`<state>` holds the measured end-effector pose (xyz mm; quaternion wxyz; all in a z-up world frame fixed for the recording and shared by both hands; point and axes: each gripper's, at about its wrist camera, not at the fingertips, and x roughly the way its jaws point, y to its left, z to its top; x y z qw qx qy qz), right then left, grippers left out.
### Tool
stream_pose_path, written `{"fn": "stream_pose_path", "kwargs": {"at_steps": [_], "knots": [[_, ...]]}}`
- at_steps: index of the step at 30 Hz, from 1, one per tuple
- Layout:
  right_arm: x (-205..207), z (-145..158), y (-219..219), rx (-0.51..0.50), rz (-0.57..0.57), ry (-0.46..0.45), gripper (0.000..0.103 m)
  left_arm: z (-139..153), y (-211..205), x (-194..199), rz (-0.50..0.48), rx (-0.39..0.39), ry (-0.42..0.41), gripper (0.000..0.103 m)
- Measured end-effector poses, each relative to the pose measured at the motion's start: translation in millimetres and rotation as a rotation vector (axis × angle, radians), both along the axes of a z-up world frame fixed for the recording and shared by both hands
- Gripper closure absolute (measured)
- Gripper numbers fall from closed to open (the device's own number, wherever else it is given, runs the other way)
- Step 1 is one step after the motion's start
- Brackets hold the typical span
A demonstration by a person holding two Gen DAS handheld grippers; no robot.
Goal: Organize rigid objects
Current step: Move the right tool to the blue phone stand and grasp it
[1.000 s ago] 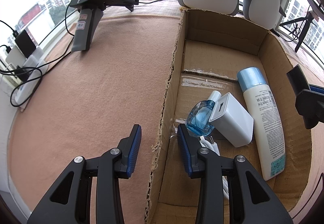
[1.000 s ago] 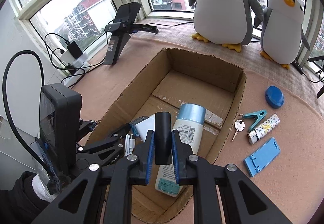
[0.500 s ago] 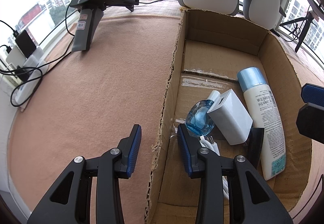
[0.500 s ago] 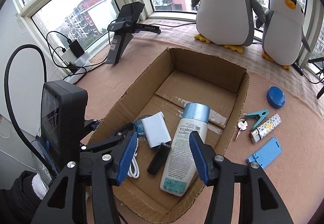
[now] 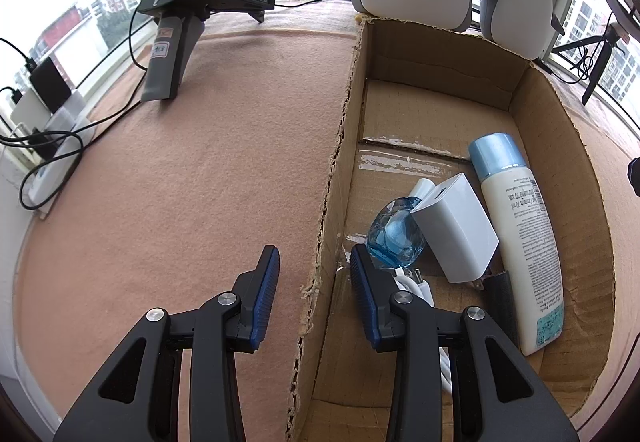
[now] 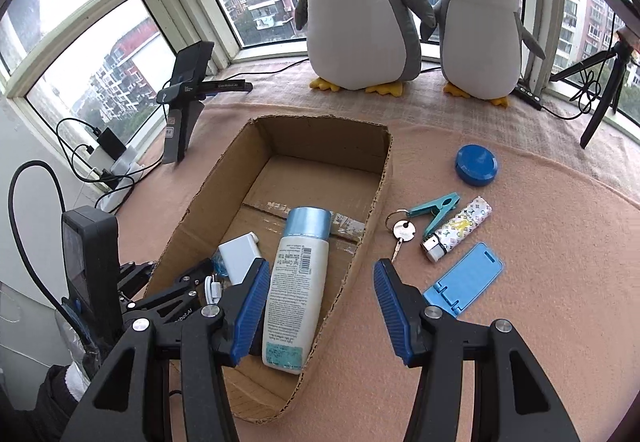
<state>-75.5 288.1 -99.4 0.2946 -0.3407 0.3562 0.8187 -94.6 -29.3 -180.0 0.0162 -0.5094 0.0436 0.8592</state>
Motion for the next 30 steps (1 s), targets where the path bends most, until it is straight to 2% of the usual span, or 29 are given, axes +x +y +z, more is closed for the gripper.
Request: {"fn": "stream_pose_path", "kwargs": {"at_steps": [6,12,20,30], "knots": [[36.9,-19.8,28.2,-0.054,-0.137,-0.046,0.053,-0.1,-0.4,0.0,-0.001,0.001,0.000,0.067],[54.1,-47.6,46.8,-0.124,-0.211,-0.109,0.053,-0.1,0.3,0.5,-0.001,0.002,0.001,0.067],[33.5,-73.8,49.9,-0.120,-0.220,-0.218,0.050,-1.0,-0.5,-0.2,-0.001,0.006,0.001,0.067],[15.9,-88.2,52.4,-0.048,-0.232,-0.351,0.044,-2.7,6.8,-3.1,0.000,0.017,0.001,0.067]]}}
